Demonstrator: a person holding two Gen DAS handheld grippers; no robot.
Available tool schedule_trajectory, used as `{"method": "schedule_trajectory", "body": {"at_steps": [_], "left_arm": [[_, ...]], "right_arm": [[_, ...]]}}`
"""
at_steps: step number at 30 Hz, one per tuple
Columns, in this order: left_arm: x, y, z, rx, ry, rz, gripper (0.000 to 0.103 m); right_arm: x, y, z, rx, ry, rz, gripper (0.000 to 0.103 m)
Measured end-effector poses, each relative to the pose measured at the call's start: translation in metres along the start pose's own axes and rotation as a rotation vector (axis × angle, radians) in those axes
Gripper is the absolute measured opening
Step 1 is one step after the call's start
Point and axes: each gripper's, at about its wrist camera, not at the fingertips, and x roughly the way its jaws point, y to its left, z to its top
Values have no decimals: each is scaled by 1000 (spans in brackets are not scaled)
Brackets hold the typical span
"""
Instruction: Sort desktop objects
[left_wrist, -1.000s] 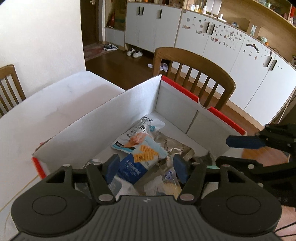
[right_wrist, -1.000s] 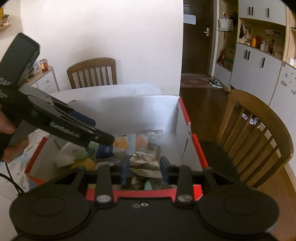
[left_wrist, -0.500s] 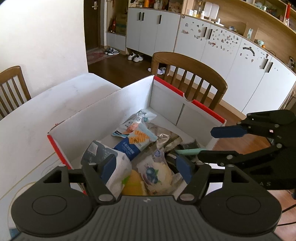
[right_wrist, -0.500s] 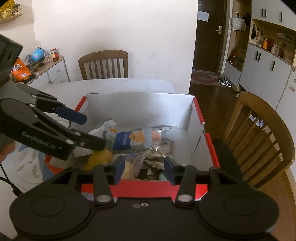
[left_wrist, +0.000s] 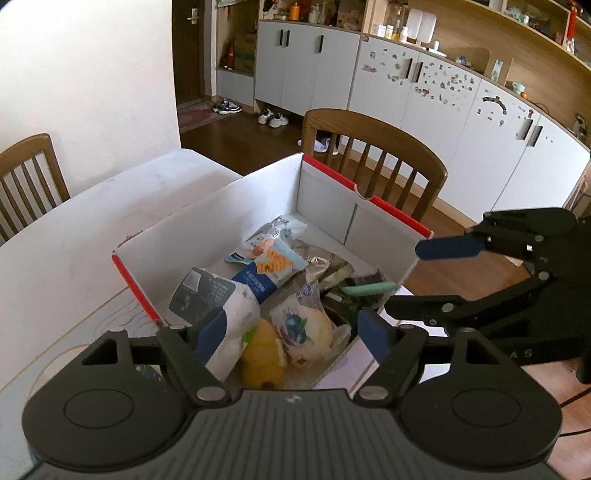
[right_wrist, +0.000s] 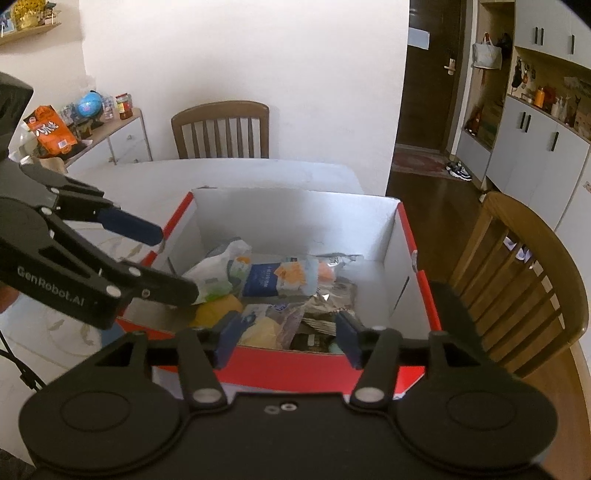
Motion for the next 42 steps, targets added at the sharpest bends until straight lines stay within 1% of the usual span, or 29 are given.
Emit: {"method": "schedule_trajectory", "body": {"at_steps": [1, 4, 6, 9, 11, 12, 14, 16, 22, 34, 42], "left_arm": [[-2, 0, -2, 5, -2, 9, 84], [-9, 2, -7, 11, -7, 5, 85], [-14, 6, -12, 5, -7, -3, 88], [-21, 12, -19, -7, -13, -8, 89], [-26, 16, -23, -12, -16, -16, 97], [-29, 18, -26, -11, -20, -15, 103], [-35, 21, -31, -11, -28, -12, 103], [-39, 25, -36, -20, -32, -21, 103], [-51, 34, -52, -14, -41, -27, 103], [-68, 43, -78, -19, -38, -41, 103], [-75, 46, -90, -16, -51, -32, 103]], "right_arm": [[-2, 1, 0, 1, -4, -1, 65], [-4, 5, -1, 15, -11, -8, 66], [-4, 9, -1, 26, -12, -13, 67], [-4, 18, -2, 29, -12, -19, 72], [-4, 25, -2, 29, -10, -24, 73], [-4, 28, -3, 32, -9, -27, 75], [-5, 34, -3, 40, -12, -31, 81], [-7, 41, -4, 47, -19, -32, 84], [-14, 61, -8, 65, -38, -49, 91], [-24, 89, -19, 104, -58, -79, 92], [-22, 93, -28, 130, -47, -83, 92]]}}
